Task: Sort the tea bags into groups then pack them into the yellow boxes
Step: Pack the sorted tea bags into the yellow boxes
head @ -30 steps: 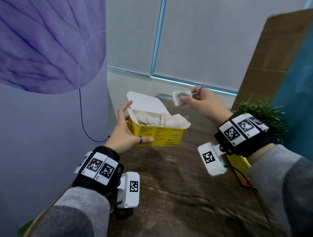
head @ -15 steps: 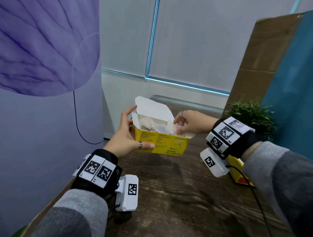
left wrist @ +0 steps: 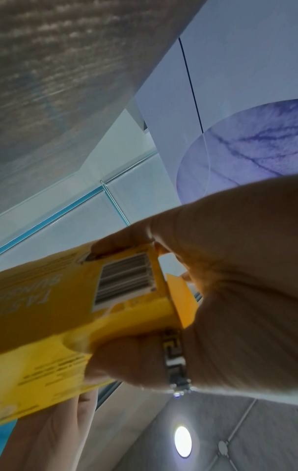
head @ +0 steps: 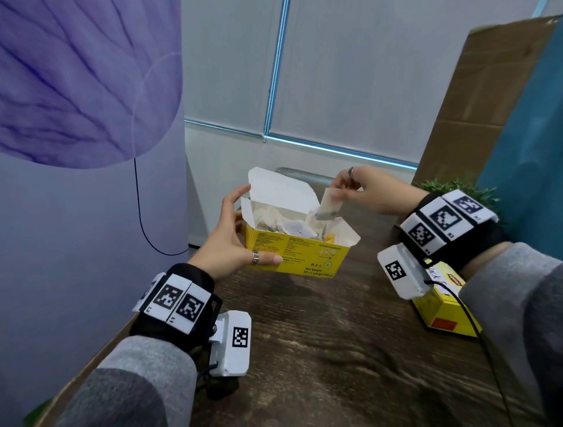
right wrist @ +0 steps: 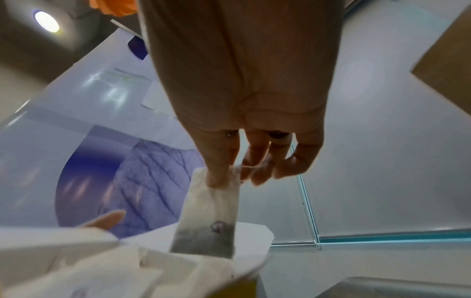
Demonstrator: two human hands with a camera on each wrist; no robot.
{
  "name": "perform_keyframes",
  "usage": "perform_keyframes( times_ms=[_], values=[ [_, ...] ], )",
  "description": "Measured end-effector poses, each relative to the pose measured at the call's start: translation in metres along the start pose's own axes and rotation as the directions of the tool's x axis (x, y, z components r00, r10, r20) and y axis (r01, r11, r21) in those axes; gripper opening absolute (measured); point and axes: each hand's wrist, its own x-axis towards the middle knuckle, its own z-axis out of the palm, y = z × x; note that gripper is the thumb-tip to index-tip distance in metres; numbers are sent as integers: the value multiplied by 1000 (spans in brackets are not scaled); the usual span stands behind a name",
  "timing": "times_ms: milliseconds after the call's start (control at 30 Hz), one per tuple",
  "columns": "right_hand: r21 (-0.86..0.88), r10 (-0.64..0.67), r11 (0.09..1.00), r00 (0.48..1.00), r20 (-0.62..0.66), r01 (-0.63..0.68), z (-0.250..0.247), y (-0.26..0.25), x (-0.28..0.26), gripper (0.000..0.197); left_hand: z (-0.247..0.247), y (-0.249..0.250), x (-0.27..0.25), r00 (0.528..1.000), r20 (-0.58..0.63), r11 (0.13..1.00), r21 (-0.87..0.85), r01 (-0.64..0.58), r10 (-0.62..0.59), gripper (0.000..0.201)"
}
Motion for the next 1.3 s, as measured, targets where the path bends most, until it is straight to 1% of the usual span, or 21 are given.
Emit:
perform_keyframes(
  times_ms=[67, 167, 233, 300, 333, 400, 433, 467, 533, 667, 767, 867, 967, 1100, 1167, 1233, 1300],
  values=[
    [79, 9, 997, 998, 66, -15, -6, 0, -2, 14, 0, 1, -1, 1000, 10, 1000, -9, 1, -1, 118],
    [169, -14, 985, 969, 246, -29, -8, -3, -5, 17, 1, 1, -2, 1000, 24, 999, -34, -8, 8, 115],
    [180, -34, 983, 937, 348, -31, -3, -7, -6, 18, 1, 2, -3, 999, 36, 998, -65, -7, 10, 113],
    [143, -43, 990, 924, 379, -12, 7, -9, -4, 16, 1, 3, -3, 999, 43, 994, -106, -8, 12, 112],
    [127, -35, 992, 937, 347, -10, 12, -9, -4, 16, 1, 4, -3, 999, 44, 993, -119, -8, 13, 112],
    [119, 6, 993, 983, 183, -28, 18, -8, -1, 17, 1, 4, -3, 999, 36, 991, -131, -13, 18, 113],
    [120, 22, 992, 995, 97, -33, 19, -6, -1, 17, 1, 5, -3, 999, 31, 990, -139, -14, 19, 114],
    [120, 31, 992, 998, 50, -36, 18, -5, -1, 16, 1, 5, -3, 999, 25, 989, -146, -16, 20, 113],
    [114, 31, 993, 997, 69, -38, 19, -3, -1, 13, 0, 5, -4, 1000, 21, 988, -153, -20, 23, 112],
    [70, 16, 997, 994, 109, -23, 26, -4, -2, 3, 1, 3, -3, 998, 49, 990, -140, -23, 30, 110],
    [67, -14, 998, 990, 138, 5, 26, -8, -3, 5, 1, 2, -3, 998, 45, 990, -140, -28, 34, 106],
    [102, -44, 994, 990, 136, 30, 20, -12, -5, 5, 0, 3, -3, 998, 43, 988, -152, -32, 39, 105],
    [87, -69, 995, 985, 156, 56, 18, -16, -5, 13, 1, 2, -2, 998, 59, 986, -161, -28, 38, 107],
    [-3, -42, 999, 996, 77, 42, 22, -21, -6, 7, 0, 0, -1, 998, 59, 988, -155, -23, 33, 106],
    [-1, -38, 999, 995, 94, 38, 22, -21, -8, 10, 0, 0, 0, 998, 52, 988, -154, -19, 28, 107],
    [83, -4, 997, 998, 65, -1, 19, -15, -11, 14, 0, 0, 0, 998, 52, 986, -166, -12, 21, 109],
    [203, 80, 976, 997, -19, -74, 15, -3, -16, 16, 0, -1, 0, 999, 49, 986, -167, -4, 12, 110]
  ],
)
